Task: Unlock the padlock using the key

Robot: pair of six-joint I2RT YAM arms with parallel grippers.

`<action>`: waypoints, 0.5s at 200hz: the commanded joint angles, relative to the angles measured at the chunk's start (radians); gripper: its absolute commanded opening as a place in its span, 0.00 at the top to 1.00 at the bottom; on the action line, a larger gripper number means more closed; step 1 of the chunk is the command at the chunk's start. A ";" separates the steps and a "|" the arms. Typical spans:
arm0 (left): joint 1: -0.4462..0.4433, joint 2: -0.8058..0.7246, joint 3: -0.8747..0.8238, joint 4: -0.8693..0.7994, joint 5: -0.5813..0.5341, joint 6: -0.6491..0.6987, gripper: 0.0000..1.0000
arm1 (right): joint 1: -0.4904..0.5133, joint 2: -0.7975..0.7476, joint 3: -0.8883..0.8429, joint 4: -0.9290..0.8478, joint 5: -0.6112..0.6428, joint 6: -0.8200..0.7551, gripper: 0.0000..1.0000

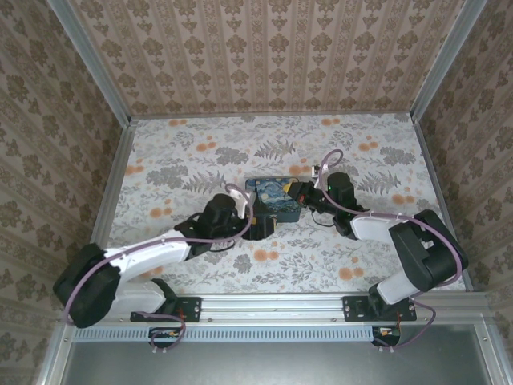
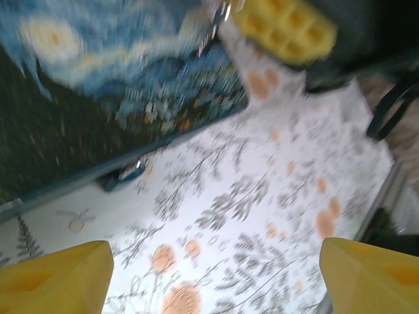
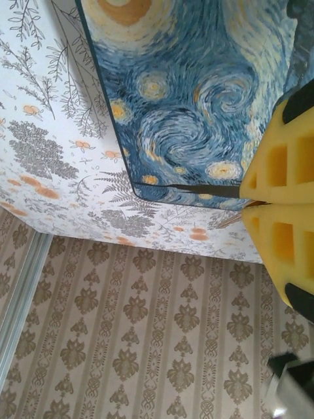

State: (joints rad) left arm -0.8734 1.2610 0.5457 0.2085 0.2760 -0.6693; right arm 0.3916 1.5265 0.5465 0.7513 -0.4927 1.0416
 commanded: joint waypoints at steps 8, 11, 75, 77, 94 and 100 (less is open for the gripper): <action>-0.043 0.089 0.006 0.058 -0.052 0.104 0.18 | -0.008 0.047 -0.003 0.002 -0.026 -0.022 1.00; -0.045 0.102 0.008 0.061 -0.055 0.108 0.18 | -0.008 0.051 -0.002 0.002 -0.026 -0.023 1.00; -0.055 0.283 0.036 0.194 -0.122 0.164 0.21 | -0.029 0.136 0.009 0.043 -0.023 -0.014 1.00; -0.055 0.287 0.036 0.200 -0.124 0.166 0.21 | -0.029 0.140 0.010 0.044 -0.023 -0.013 1.00; -0.055 0.318 0.038 0.231 -0.157 0.181 0.22 | -0.035 0.161 0.017 0.059 -0.027 -0.006 1.00; -0.054 0.330 0.043 0.239 -0.164 0.187 0.22 | -0.039 0.170 0.021 0.062 -0.029 -0.004 1.00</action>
State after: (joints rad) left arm -0.9222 1.5558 0.5575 0.3603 0.1726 -0.5362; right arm 0.3683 1.6501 0.5514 0.8093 -0.5159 1.0431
